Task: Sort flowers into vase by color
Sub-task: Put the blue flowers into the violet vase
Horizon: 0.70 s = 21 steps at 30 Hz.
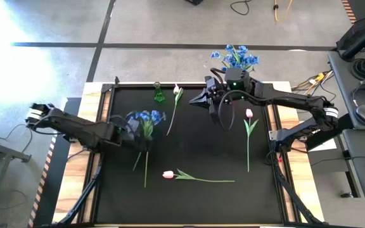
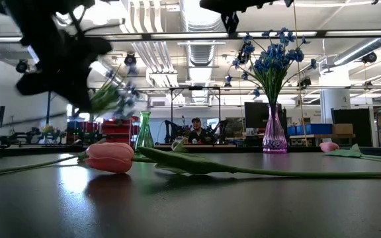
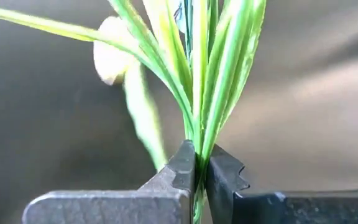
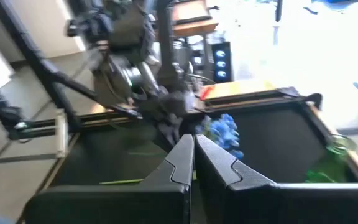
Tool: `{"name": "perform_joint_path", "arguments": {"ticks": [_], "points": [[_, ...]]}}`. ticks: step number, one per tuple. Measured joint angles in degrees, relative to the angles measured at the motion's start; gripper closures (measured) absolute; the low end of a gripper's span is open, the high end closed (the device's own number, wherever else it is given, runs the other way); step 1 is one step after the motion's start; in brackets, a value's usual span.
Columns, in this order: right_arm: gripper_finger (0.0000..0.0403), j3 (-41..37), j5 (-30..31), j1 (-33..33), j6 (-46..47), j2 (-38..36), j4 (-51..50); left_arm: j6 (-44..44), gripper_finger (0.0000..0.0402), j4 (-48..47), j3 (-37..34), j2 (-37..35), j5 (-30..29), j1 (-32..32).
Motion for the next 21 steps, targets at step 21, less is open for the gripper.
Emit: {"name": "perform_joint_path", "arguments": {"ticks": [21], "points": [[0.0394,11.7,22.9,-0.2,5.6,-12.4,-30.3,53.1,0.0401,49.2,2.7,-0.9,51.6,49.4]]}}
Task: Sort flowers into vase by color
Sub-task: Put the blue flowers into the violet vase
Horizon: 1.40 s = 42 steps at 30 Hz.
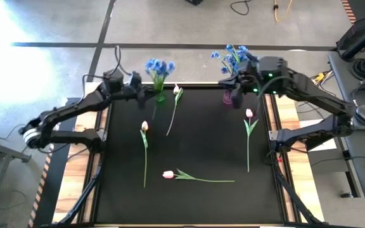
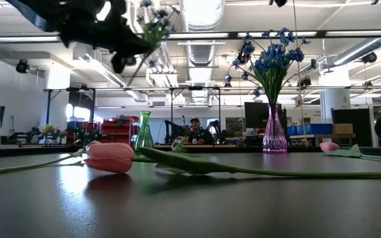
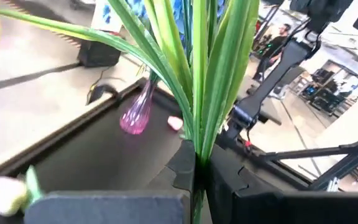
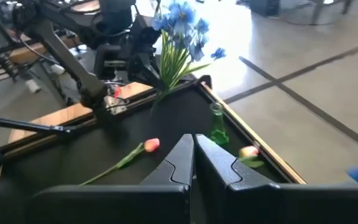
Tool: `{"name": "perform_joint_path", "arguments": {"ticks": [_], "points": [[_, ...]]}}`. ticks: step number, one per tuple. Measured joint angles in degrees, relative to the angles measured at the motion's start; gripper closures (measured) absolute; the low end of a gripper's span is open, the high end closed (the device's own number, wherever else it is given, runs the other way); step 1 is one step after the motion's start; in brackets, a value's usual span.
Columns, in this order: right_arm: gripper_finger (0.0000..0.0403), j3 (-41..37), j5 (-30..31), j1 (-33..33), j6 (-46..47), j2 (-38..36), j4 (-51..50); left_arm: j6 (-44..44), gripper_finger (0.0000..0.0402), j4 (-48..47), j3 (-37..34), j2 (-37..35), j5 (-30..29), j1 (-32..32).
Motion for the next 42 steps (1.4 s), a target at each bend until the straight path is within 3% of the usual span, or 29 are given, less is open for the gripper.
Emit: {"name": "perform_joint_path", "arguments": {"ticks": [8,19,22,27,32,37,42], "points": [[0.0394,-5.9,-0.3,0.0,-1.2,-6.7,-2.7,7.5,0.0401,9.0,13.4,16.3,-0.1,-5.4],[0.0394,-10.8,-2.5,0.0,2.7,-14.0,-6.5,8.6,0.0401,14.2,34.1,35.7,5.4,-12.1],[0.0394,-10.8,-3.2,0.0,3.4,-14.0,-7.5,8.8,0.0401,14.1,39.6,40.3,11.6,-13.0],[0.0375,-10.8,-2.3,0.0,9.1,-12.5,-6.3,2.0,0.0401,13.9,49.0,46.3,29.1,-13.5],[0.0311,-10.9,2.9,4.2,12.1,-10.2,0.9,-1.5,0.0401,14.1,56.0,48.6,40.3,-12.5],[0.0241,-10.8,14.7,11.2,10.4,-5.8,7.5,-1.6,0.0401,13.6,55.9,48.8,42.9,-9.1],[0.0202,-10.8,24.2,15.4,9.0,0.6,16.7,-1.5,0.0401,13.7,55.7,48.8,42.9,-6.8]]}}
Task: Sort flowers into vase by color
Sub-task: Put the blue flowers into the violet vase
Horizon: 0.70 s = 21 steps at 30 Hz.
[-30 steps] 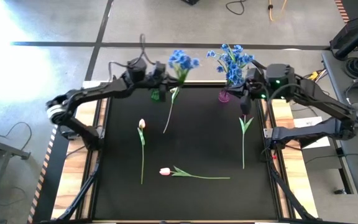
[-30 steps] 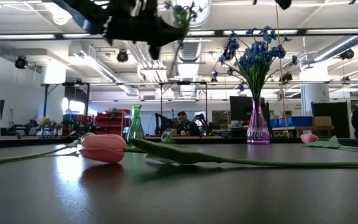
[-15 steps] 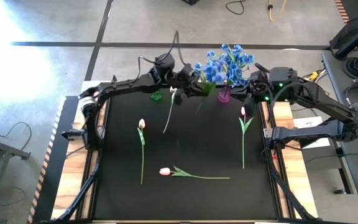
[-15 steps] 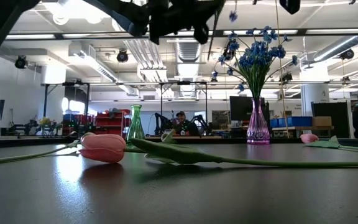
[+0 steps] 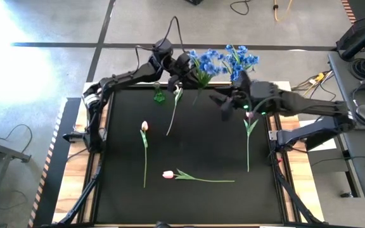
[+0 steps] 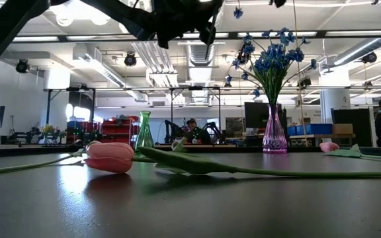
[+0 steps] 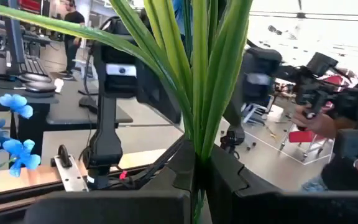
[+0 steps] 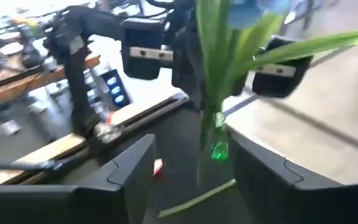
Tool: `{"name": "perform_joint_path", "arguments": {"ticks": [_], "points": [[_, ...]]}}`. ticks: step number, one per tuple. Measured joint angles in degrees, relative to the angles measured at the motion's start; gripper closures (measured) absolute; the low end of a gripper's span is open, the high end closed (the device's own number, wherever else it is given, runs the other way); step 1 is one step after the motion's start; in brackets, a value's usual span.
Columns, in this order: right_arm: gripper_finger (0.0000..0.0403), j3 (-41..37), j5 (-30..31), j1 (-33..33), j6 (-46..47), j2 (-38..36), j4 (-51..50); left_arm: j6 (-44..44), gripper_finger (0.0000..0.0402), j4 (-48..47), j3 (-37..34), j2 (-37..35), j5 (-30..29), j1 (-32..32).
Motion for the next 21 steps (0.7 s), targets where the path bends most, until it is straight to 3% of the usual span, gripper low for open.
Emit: {"name": "perform_joint_path", "arguments": {"ticks": [3,9,14,21], "points": [[0.0194,0.1,5.7,0.5,-1.4,3.8,6.8,-0.2,0.0401,0.0,0.0,-0.1,0.0,0.2],[0.0197,0.4,8.9,0.4,-3.1,8.3,19.3,0.7,0.0401,0.1,0.0,-0.4,0.5,0.3],[0.0211,0.4,12.9,0.3,-1.8,9.7,20.1,1.6,0.0401,-0.3,-0.2,-0.4,0.4,0.4],[0.0238,0.4,13.3,-1.1,-0.5,10.3,21.0,1.8,0.0401,-0.3,-0.3,-0.5,0.4,0.6]]}}
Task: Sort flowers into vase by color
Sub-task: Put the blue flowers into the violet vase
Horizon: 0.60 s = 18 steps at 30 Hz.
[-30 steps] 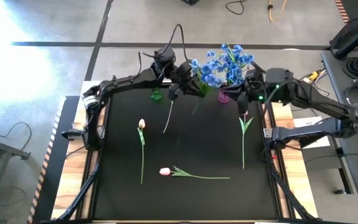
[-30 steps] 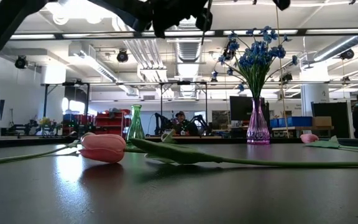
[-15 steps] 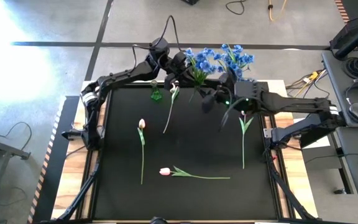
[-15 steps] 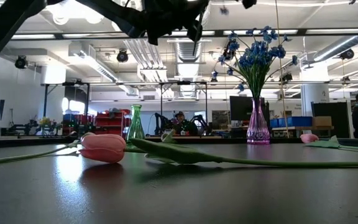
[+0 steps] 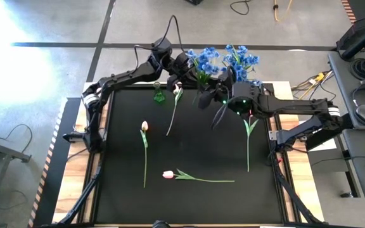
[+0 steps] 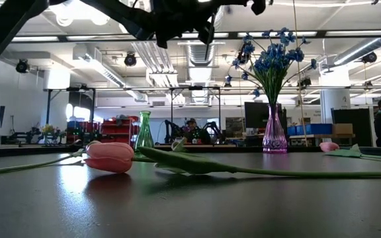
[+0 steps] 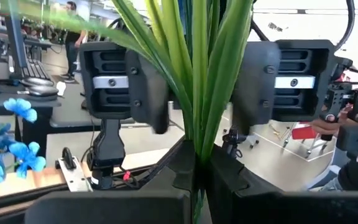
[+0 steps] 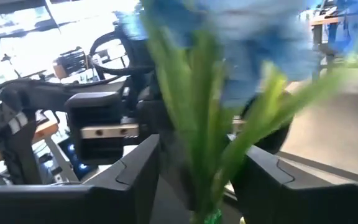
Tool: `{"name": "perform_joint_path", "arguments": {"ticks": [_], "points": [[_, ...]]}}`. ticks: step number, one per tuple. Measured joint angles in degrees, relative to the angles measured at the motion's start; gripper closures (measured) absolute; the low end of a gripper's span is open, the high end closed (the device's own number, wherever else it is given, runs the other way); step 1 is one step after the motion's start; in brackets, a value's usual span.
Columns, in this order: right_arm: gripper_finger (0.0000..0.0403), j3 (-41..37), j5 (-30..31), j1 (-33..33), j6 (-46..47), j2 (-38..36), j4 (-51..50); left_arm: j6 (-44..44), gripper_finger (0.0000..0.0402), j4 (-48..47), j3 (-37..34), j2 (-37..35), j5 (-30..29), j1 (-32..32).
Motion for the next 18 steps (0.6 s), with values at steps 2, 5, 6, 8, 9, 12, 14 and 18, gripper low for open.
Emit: {"name": "perform_joint_path", "arguments": {"ticks": [2,5,6,8,9,12,14,18], "points": [[0.0256,0.0,0.0,-0.5,-0.8,0.1,0.0,0.7,0.0401,0.1,0.0,0.0,-0.4,0.0],[0.0296,0.0,-1.1,-1.2,-1.4,0.5,0.1,0.7,0.0401,-0.4,0.0,0.0,-0.9,-0.1],[0.0311,0.0,-2.5,-1.6,-1.4,0.5,0.0,0.9,0.0401,-0.4,0.0,0.1,-1.0,-0.2],[0.0342,0.0,-5.2,-2.4,-1.0,0.5,0.1,1.4,0.0401,-0.4,0.0,0.1,-1.1,-0.2],[0.0357,0.0,-6.3,-2.6,-1.0,0.6,0.2,1.5,0.0401,-0.3,0.0,0.1,-1.5,-0.2],[0.0386,0.0,-6.6,-2.6,-1.4,0.6,0.3,1.1,0.0401,-0.4,0.0,0.1,-1.2,-0.2],[0.0387,0.0,-6.9,-2.6,-1.5,0.4,0.3,1.1,0.0401,-0.4,0.0,0.1,-1.3,-0.3],[0.0388,0.0,-7.1,-2.6,-2.1,-0.2,0.1,0.3,0.0393,-0.4,0.0,0.1,-1.8,-0.3]]}}
